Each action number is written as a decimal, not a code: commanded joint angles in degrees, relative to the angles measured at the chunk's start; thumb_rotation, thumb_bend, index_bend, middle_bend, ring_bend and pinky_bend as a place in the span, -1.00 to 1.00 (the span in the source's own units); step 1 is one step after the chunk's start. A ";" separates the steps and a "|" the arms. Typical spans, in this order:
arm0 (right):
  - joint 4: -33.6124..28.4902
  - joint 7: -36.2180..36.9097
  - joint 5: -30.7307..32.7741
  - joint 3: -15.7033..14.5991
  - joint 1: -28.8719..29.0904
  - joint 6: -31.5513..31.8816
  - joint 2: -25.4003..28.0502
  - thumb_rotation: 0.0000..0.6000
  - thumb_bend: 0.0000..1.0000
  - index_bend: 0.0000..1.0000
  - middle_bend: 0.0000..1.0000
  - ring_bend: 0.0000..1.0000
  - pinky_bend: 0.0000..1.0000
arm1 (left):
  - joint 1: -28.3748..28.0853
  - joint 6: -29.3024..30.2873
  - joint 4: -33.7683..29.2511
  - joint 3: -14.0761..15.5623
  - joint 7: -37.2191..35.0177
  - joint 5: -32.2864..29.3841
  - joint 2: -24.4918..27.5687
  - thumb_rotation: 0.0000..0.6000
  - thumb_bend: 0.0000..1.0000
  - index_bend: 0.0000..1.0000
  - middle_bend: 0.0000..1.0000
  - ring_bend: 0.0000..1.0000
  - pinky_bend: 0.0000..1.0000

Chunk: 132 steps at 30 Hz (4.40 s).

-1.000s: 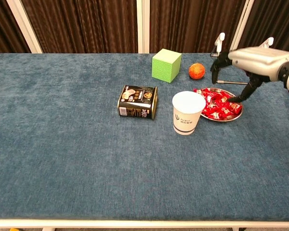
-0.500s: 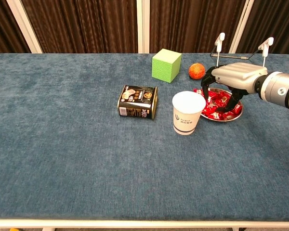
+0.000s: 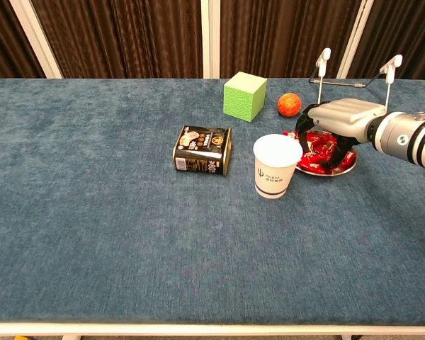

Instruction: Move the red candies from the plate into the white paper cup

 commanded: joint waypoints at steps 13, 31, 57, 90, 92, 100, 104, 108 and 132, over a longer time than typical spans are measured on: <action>-4.22 1.22 -2.36 0.90 -1.45 5.97 3.46 1.00 -0.27 0.18 -0.60 -1.00 -0.93 | 0.45 0.54 0.39 0.18 -0.67 0.29 0.01 1.00 -1.00 -0.68 -0.73 -0.83 -0.82; -23.78 3.00 -10.68 -0.23 -2.15 11.86 13.49 1.00 -0.29 0.12 -0.61 -1.00 -0.94 | 0.29 0.50 -0.38 -0.01 -0.03 0.44 0.47 1.00 -1.00 -0.68 -0.73 -0.83 -0.82; -11.69 -2.26 3.09 3.37 1.31 3.17 9.52 1.00 -0.76 -0.26 -0.63 -1.00 -0.95 | 0.31 0.49 0.01 0.08 -0.58 0.73 0.21 1.00 -1.00 -0.68 -0.73 -0.83 -0.82; 8.25 -10.57 11.67 3.07 9.35 -5.49 -5.56 1.00 -0.36 0.09 -0.57 -1.00 -0.95 | 1.37 1.11 1.01 0.30 -1.52 0.11 -0.03 1.00 -1.00 -0.68 -0.73 -0.83 -0.82; 8.10 -10.10 11.24 3.17 9.27 -5.09 -5.45 1.00 -0.34 0.15 -0.55 -1.00 -0.95 | 1.45 1.19 1.04 0.29 -1.59 0.07 -0.05 1.00 -1.00 -0.68 -0.73 -0.83 -0.82; -3.59 -5.44 6.43 4.16 6.24 1.76 3.31 1.00 -0.33 0.18 -0.53 -1.00 -0.95 | 1.66 1.48 1.09 0.20 -1.75 0.05 0.09 1.00 -1.00 -0.68 -0.73 -0.83 -0.82; -13.66 -2.75 2.65 4.26 3.77 6.51 10.02 1.00 -0.33 0.19 -0.53 -1.00 -0.95 | 1.34 1.31 1.04 0.07 -1.52 0.37 -0.01 1.00 -1.00 -0.68 -0.73 -0.83 -0.82; -21.68 -1.31 -0.73 3.74 1.88 9.94 14.87 1.00 -0.33 0.19 -0.53 -1.00 -0.95 | 1.11 1.37 0.63 -0.05 -1.06 0.77 0.12 1.00 -1.00 -0.68 -0.73 -0.83 -0.82; -25.88 0.62 -3.32 0.74 1.01 8.89 14.39 1.00 -0.92 -0.41 -0.64 -1.00 -1.00 | 1.35 1.20 0.98 -0.07 -0.84 0.05 -0.25 1.00 -1.00 -0.68 -0.73 -0.83 -0.82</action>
